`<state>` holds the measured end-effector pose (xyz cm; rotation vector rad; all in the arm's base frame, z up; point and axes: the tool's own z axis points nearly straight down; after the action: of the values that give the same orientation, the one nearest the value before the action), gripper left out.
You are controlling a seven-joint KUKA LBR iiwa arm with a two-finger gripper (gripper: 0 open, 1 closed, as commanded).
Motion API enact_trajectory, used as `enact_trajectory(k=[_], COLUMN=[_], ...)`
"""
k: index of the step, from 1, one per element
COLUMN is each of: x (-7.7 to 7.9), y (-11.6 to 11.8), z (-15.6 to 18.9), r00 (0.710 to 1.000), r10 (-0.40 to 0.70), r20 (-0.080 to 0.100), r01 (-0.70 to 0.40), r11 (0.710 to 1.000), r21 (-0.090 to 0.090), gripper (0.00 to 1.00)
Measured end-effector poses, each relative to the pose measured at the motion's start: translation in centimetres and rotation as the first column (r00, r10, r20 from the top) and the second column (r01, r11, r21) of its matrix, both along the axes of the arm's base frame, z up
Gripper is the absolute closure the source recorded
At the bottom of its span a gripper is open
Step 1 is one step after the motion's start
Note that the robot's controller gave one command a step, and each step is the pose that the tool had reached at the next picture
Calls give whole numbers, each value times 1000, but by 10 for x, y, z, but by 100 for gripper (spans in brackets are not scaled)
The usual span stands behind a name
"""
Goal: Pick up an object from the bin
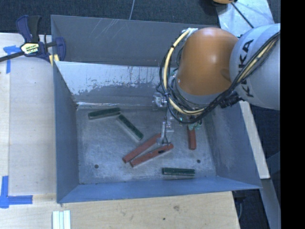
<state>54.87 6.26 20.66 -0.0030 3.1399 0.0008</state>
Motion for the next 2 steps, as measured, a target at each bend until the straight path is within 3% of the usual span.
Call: enact_trajectory(k=[1,2], x=[1,8], y=[0,-4], z=[1,-33], r00=[1000,999], r10=[-1,51], r20=[2,10], r01=[1,-51], r11=[1000,999], r21=[0,0], gripper=[0,0])
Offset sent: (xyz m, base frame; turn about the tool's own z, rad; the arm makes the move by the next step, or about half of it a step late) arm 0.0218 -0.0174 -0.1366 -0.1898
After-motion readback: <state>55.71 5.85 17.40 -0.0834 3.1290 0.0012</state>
